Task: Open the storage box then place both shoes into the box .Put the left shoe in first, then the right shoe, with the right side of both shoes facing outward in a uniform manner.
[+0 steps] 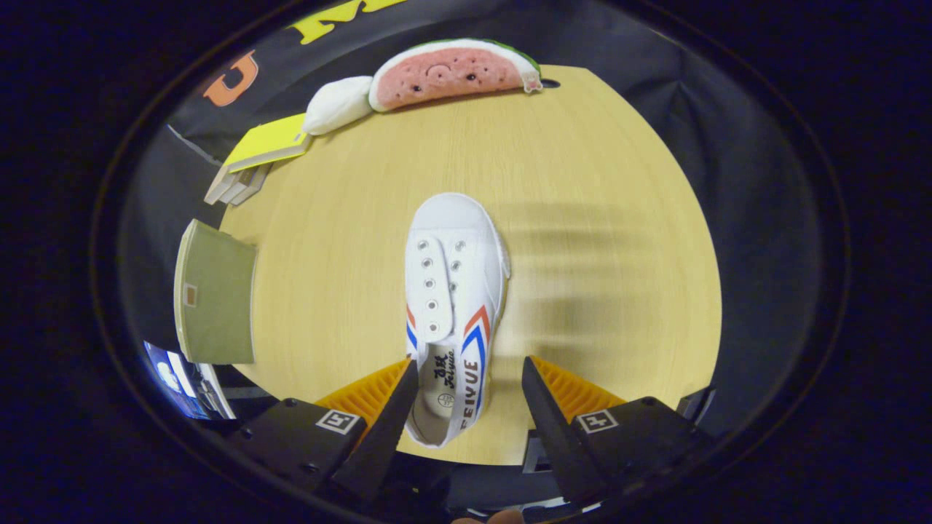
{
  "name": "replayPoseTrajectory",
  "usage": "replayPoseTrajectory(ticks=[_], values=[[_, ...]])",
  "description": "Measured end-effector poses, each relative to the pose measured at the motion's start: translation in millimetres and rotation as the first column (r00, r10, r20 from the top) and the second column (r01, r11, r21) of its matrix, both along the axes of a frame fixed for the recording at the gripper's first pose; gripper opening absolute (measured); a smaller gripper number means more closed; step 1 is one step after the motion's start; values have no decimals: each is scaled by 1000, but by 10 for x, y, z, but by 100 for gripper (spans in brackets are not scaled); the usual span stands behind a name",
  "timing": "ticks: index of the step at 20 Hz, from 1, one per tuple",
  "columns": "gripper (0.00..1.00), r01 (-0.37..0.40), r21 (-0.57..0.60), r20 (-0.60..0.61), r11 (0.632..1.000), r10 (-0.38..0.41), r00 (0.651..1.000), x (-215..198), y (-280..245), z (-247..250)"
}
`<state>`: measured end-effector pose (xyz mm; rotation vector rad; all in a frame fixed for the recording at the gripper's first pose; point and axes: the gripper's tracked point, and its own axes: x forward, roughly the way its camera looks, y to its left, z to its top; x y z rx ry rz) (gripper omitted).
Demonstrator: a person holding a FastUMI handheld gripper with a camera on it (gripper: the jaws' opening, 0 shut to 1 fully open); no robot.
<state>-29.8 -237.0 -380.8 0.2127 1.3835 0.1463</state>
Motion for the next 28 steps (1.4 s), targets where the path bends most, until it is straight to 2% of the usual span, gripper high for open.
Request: replayPoseTrajectory(ticks=[4,6,8,10,11,13,19,23,28], values=[[91,-14,37,-49,999,16,999,62,53,-134],[83,-12,68,-62,998,17,998,76,122,-185],[56,1,49,-70,999,2,998,82,100,-219],[38,17,28,-64,999,-15,998,84,32,-261],[19,34,41,-68,999,-31,997,74,27,-245],[6,44,67,-72,997,-39,997,38,91,-246],[6,25,158,-61,987,-15,998,-131,380,-12],[5,52,283,-73,958,-33,997,-227,1053,330],[5,47,414,-11,909,-47,999,-172,1993,1109]])
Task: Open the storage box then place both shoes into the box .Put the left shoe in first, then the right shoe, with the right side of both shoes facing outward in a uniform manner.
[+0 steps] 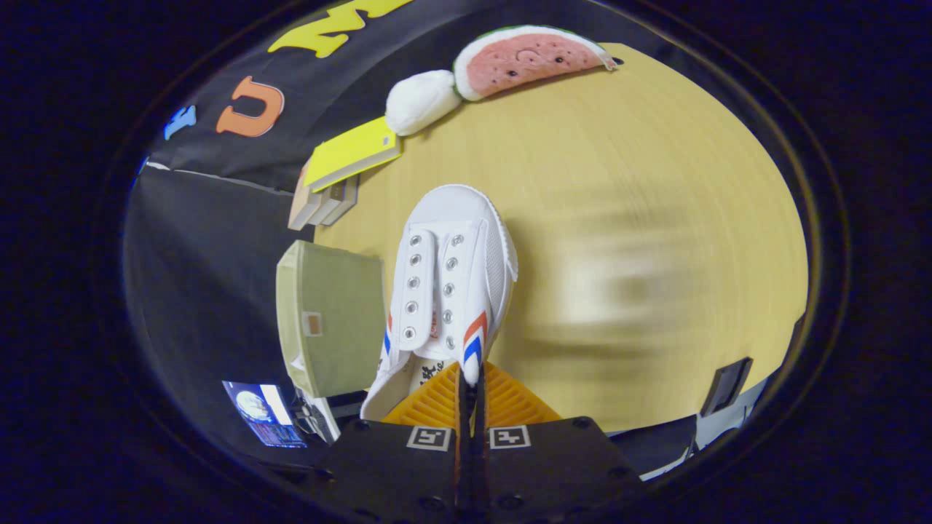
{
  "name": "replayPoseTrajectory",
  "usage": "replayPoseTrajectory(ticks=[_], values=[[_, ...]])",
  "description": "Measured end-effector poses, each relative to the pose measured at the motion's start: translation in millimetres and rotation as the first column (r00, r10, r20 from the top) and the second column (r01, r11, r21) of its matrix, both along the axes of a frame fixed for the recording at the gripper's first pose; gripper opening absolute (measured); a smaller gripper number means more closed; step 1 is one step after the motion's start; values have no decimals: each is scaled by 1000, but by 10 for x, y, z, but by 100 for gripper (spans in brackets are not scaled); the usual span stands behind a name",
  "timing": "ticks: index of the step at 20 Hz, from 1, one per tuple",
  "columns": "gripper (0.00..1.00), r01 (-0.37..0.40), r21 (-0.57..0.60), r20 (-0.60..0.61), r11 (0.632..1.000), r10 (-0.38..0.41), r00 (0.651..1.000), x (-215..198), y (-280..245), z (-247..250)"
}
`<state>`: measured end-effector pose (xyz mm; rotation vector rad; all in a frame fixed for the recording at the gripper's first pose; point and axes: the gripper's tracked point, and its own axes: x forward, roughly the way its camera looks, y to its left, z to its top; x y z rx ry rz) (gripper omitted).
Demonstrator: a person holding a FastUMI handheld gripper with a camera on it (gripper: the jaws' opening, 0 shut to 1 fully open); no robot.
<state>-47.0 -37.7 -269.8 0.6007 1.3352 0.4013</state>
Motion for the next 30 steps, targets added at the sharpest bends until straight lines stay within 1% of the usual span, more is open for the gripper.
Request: replayPoseTrajectory(ticks=[3,6,8,10,13,15,18,21,25,26,28,29,30], values=[[5,13,34,52,999,-15,999,57,550,492],[5,-4,3,107,1000,4,994,96,1157,878],[5,-22,-20,127,1000,25,992,60,1575,1047],[5,-40,-28,117,999,43,992,13,1987,1077],[6,-48,-35,62,998,50,997,-79,2420,886],[5,-38,-56,21,998,40,999,-137,2709,765],[5,-25,-130,-8,991,24,1000,-169,2845,485],[5,-15,-237,0,971,15,1000,-179,2807,260],[6,10,-337,-9,941,-14,1000,-194,2756,41],[7,19,-350,-9,937,-24,1000,-193,2744,3],[9,26,-320,2,947,-27,1000,-206,2819,-3],[23,25,-308,8,951,-23,1000,-208,2849,24],[28,31,-311,18,950,-27,999,-216,2840,27]])
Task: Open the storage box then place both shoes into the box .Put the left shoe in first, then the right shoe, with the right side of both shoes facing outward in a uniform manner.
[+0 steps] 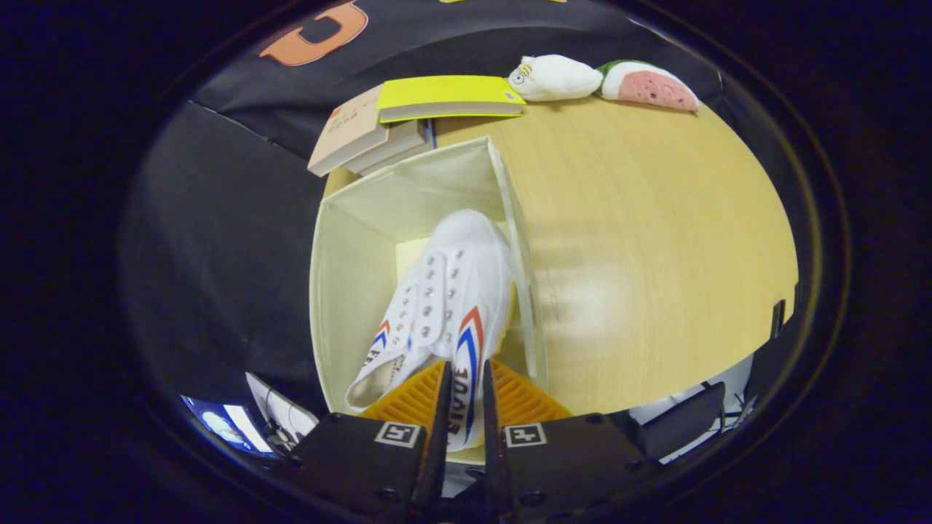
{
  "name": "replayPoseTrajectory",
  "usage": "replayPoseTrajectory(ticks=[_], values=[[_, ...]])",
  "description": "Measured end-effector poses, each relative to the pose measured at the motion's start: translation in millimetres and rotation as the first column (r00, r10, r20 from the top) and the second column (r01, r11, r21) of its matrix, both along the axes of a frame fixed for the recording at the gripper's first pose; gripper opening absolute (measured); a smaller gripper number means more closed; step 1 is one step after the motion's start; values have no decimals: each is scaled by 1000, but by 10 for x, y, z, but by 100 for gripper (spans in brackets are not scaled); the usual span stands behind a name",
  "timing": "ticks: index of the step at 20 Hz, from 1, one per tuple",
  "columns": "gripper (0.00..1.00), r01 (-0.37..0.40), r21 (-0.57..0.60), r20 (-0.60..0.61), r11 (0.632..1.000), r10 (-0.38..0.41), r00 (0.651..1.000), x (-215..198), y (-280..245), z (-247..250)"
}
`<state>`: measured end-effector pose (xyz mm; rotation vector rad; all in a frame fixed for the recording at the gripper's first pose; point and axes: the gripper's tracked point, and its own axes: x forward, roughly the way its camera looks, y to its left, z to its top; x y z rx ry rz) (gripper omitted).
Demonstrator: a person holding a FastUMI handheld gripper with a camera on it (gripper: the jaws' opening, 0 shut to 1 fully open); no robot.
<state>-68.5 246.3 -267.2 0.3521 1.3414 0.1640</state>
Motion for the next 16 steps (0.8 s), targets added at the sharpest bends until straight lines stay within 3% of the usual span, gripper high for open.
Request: replayPoseTrajectory(ticks=[3,5,8,11,13,16], values=[[61,-1,24,38,1000,1,999,-1,-21,137],[75,-4,38,87,999,1,996,-12,-33,253],[78,-19,3,226,1000,17,974,51,-269,506],[78,3,-65,382,998,22,924,165,-637,827],[78,39,-105,486,994,17,874,250,-917,1062],[78,114,-151,636,982,8,772,352,-1358,1437]])
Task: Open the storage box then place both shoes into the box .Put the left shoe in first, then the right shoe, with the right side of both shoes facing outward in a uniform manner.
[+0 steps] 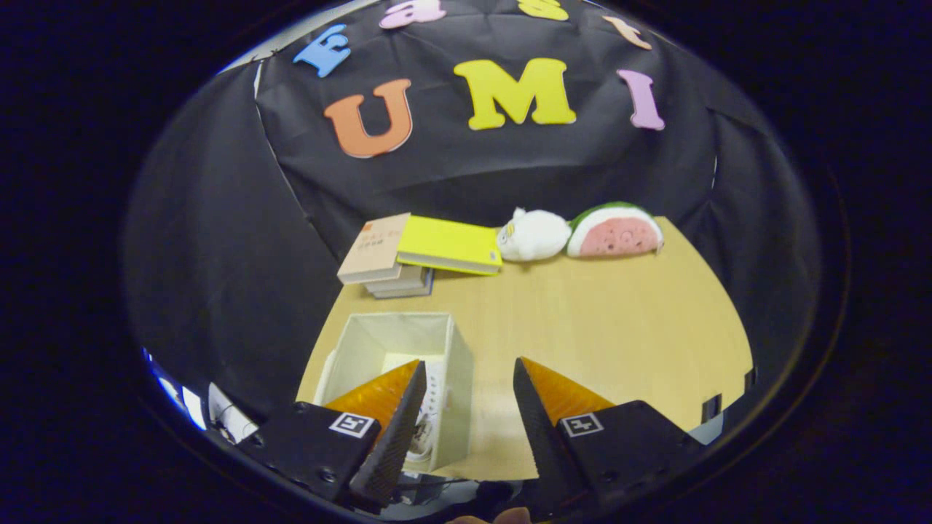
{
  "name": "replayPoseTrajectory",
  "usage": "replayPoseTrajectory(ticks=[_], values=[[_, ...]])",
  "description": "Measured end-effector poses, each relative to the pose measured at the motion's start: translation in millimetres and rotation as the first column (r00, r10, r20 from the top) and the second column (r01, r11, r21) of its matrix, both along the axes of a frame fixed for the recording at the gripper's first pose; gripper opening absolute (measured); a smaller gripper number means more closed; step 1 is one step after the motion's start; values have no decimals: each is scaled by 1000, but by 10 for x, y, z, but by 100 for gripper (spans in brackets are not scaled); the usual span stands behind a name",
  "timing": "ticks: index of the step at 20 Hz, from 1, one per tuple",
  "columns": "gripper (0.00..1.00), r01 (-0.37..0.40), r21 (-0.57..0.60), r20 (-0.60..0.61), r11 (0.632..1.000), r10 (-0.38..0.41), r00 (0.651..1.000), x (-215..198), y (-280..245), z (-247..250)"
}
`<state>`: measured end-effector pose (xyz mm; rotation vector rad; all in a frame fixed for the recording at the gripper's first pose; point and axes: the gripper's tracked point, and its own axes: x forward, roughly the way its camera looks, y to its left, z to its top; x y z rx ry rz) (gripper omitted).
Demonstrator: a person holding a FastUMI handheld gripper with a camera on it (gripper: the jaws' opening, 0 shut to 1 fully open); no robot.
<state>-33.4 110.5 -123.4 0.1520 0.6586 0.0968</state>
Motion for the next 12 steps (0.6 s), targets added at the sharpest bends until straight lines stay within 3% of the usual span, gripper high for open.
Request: replayPoseTrajectory(ticks=[2,4,5,12], values=[[80,41,-31,102,999,-37,994,27,-262,221],[90,85,-50,185,995,-74,980,22,-487,396],[100,103,-53,222,993,-89,971,27,-564,466],[100,154,9,340,988,-148,929,-77,-783,689]])
